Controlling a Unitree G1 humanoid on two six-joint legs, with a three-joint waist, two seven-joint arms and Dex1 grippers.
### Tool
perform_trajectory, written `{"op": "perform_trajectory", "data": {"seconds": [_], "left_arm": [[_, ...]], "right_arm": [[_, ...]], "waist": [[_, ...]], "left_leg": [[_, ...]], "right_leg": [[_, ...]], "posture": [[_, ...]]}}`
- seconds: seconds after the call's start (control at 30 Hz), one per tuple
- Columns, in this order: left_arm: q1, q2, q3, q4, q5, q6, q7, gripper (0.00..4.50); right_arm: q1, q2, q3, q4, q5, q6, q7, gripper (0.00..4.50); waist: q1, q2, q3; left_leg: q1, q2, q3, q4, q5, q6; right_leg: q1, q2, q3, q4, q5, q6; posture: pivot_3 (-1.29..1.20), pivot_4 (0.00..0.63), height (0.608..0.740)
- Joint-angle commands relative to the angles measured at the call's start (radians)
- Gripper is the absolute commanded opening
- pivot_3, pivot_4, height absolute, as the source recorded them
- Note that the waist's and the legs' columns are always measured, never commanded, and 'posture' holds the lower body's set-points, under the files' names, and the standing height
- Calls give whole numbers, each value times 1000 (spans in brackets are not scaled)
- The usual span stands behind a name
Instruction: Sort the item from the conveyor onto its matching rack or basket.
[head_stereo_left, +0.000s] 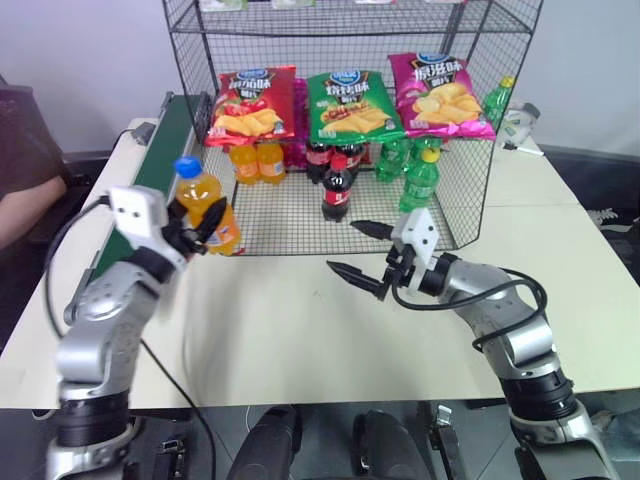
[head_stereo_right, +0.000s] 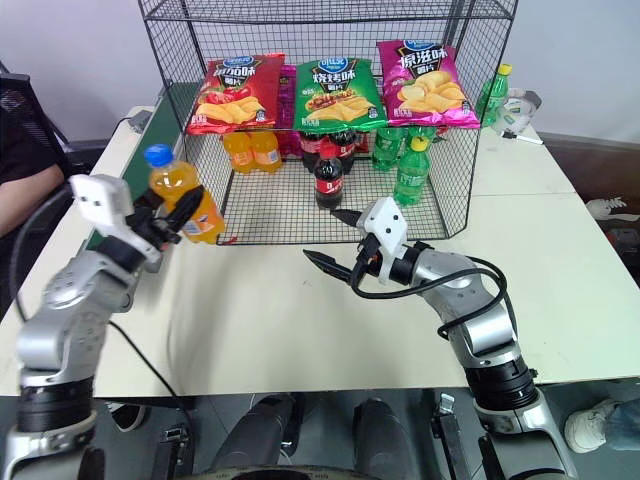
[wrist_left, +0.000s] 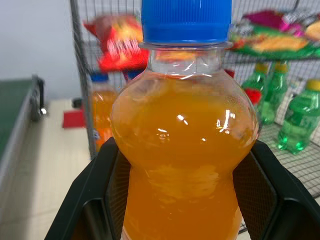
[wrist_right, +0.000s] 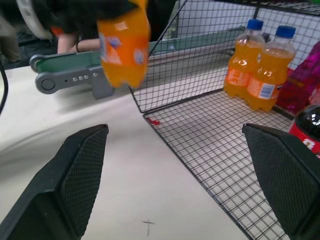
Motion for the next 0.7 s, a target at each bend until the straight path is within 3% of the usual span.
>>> {"op": "perform_trajectory", "data": {"seconds": [0.03,0.3,0.7], "left_arm": [[-70,-78,-55,130,108,-136,36,2346],[-271,-212,-72,569,270,-450,120,2346],[-497,-258,-61,1118,344,-779,150,2346]], "right_arm": [[-2,-6,-23,-62,7,-6,-10,4500],[-1,-4,-24,-79,6,0,-27,4500],[9,-3,-23,-91,3,1,-45,4500]], "waist": [[-1,0,0],[1,-1,0],[-1,-1,0]], "left_leg": [[0,0,0,0,0,0],[-1,-1,-1,1,0,0],[-1,-2,-1,2,0,0]], "right_leg": [[0,0,0,0,0,0],[0,0,-1,0,0,1],[0,1,-2,1,0,1]], "posture": [[0,150,740],[0,150,740],[0,150,740]]}}
